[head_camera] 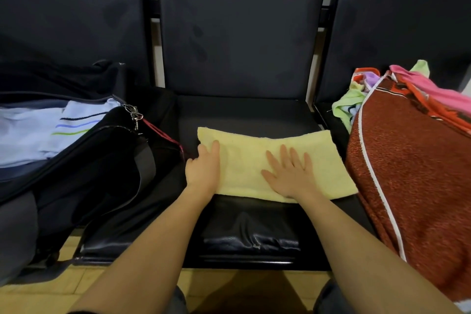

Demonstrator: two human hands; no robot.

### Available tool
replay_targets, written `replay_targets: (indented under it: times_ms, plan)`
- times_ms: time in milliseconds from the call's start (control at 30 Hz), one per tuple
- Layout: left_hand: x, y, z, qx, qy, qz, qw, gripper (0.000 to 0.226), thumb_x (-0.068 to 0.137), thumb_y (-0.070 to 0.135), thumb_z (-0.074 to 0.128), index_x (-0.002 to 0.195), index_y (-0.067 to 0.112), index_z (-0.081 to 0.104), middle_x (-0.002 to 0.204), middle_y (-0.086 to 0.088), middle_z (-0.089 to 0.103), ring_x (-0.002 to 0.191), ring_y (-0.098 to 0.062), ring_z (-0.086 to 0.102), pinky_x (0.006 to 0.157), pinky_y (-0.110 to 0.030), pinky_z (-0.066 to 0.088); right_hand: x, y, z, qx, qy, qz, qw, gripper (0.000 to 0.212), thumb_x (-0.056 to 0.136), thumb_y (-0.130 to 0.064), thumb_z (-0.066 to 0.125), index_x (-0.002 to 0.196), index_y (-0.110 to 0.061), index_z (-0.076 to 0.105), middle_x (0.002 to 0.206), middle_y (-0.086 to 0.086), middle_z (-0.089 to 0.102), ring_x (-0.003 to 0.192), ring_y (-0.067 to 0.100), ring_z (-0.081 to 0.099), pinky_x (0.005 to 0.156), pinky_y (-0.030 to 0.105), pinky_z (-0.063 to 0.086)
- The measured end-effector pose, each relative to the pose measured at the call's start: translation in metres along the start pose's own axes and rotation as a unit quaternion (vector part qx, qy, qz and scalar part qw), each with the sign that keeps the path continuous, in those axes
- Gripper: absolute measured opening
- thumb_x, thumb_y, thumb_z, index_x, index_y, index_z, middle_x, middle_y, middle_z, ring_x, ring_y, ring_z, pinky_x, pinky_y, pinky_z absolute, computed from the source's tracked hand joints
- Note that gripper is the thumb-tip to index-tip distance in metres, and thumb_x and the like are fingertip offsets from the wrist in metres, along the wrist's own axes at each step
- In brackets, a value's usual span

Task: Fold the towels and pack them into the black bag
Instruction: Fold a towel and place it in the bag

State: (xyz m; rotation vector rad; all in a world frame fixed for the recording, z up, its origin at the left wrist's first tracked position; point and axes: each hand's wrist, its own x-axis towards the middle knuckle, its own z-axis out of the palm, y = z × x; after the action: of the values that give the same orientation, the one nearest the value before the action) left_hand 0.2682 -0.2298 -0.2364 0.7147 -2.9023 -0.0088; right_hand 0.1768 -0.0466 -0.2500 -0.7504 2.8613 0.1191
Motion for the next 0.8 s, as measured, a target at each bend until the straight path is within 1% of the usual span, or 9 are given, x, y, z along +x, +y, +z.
replay_targets:
  times_ms: [100, 200, 267, 367, 467, 533, 600, 700, 800]
  plan:
    - [0.0, -0.003, -0.023, 0.01, 0.002, 0.005, 1.0, 0.043, 0.09, 0.003, 0.046, 0.131, 0.01, 0.034, 0.128, -0.013, 0.041, 0.053, -0.014, 0.034, 0.057, -0.027, 0.033, 0.004, -0.013, -0.002, 0.012, -0.044, -0.001, 0.999, 0.063, 0.095, -0.061, 0.007, 0.149, -0.037, -0.015, 0.157, 0.002, -0.025, 0.144, 0.025, -0.022, 0.112, 0.053, -0.017]
    - [-0.001, -0.013, -0.035, -0.008, 0.012, -0.005, 1.0, 0.05, 0.091, 0.0, 0.043, 0.138, 0.009, 0.031, 0.144, -0.015, 0.032, 0.068, -0.023, 0.055, 0.06, -0.03, 0.037, 0.008, -0.042, -0.002, 0.045, -0.087, -0.011, 0.995, 0.063, 0.095, -0.062, 0.008, 0.147, -0.039, -0.018, 0.154, 0.0, -0.031, 0.143, 0.024, -0.026, 0.112, 0.053, -0.018]
    - [-0.002, -0.021, -0.041, -0.039, 0.029, -0.007, 0.999, 0.059, 0.091, -0.002, 0.039, 0.146, 0.012, 0.023, 0.151, -0.012, 0.025, 0.074, -0.025, 0.058, 0.059, -0.03, 0.038, 0.012, -0.063, -0.002, 0.071, -0.11, -0.028, 0.991, 0.063, 0.095, -0.063, 0.009, 0.147, -0.04, -0.019, 0.153, -0.001, -0.033, 0.142, 0.022, -0.028, 0.111, 0.053, -0.019]
    - [-0.004, -0.027, -0.046, -0.099, 0.05, 0.008, 0.994, 0.06, 0.092, -0.002, 0.036, 0.147, 0.015, 0.022, 0.147, -0.007, 0.031, 0.082, -0.027, 0.06, 0.058, -0.031, 0.037, 0.014, -0.083, -0.006, 0.118, -0.131, -0.058, 0.983, 0.063, 0.096, -0.062, 0.014, 0.148, -0.041, -0.015, 0.154, -0.002, -0.032, 0.142, 0.021, -0.028, 0.112, 0.053, -0.017]
    - [-0.008, -0.021, -0.047, -0.137, 0.065, 0.042, 0.988, 0.06, 0.091, -0.003, 0.036, 0.148, 0.015, 0.022, 0.146, -0.005, 0.033, 0.081, -0.026, 0.058, 0.055, -0.03, 0.036, 0.013, -0.081, -0.01, 0.266, -0.088, -0.079, 0.957, 0.056, 0.1, -0.05, 0.029, 0.152, -0.034, 0.014, 0.16, -0.001, -0.011, 0.147, 0.02, -0.011, 0.115, 0.047, -0.01]
    - [-0.008, -0.012, -0.047, -0.172, 0.062, 0.053, 0.982, 0.06, 0.093, -0.002, 0.036, 0.148, 0.016, 0.022, 0.141, -0.005, 0.036, 0.079, -0.022, 0.055, 0.055, -0.028, 0.036, 0.009, -0.072, -0.015, 0.369, -0.001, -0.067, 0.927, 0.044, 0.099, -0.038, 0.041, 0.141, -0.024, 0.043, 0.156, 0.002, 0.022, 0.144, 0.023, 0.017, 0.116, 0.04, 0.01]
    - [-0.006, 0.002, -0.048, -0.214, 0.059, 0.055, 0.974, 0.058, 0.095, -0.001, 0.035, 0.149, 0.017, 0.022, 0.134, -0.004, 0.042, 0.076, -0.015, 0.05, 0.056, -0.023, 0.036, 0.006, -0.057, -0.023, 0.325, 0.099, -0.027, 0.94, 0.031, 0.098, -0.028, 0.044, 0.125, -0.019, 0.058, 0.134, 0.002, 0.047, 0.127, 0.024, 0.039, 0.106, 0.038, 0.026]
    - [-0.001, 0.03, -0.05, -0.278, 0.053, 0.063, 0.957, 0.056, 0.097, 0.002, 0.035, 0.15, 0.018, 0.022, 0.132, -0.005, 0.043, 0.077, -0.011, 0.048, 0.064, -0.023, 0.041, -0.002, -0.026, -0.035, 0.28, 0.175, 0.061, 0.942, 0.028, 0.098, -0.021, 0.038, 0.098, -0.013, 0.064, 0.098, 0.003, 0.06, 0.103, 0.022, 0.049, 0.09, 0.036, 0.026]
    - [-0.004, 0.062, -0.047, -0.325, 0.006, 0.116, 0.938, 0.052, 0.1, 0.007, 0.034, 0.149, 0.018, 0.023, 0.14, -0.006, 0.041, 0.1, -0.016, 0.055, 0.086, -0.024, 0.044, -0.009, -0.001, -0.033, 0.308, 0.151, 0.105, 0.933, 0.03, 0.098, -0.021, 0.033, 0.087, -0.012, 0.059, 0.09, 0.004, 0.062, 0.094, 0.023, 0.054, 0.085, 0.036, 0.023]
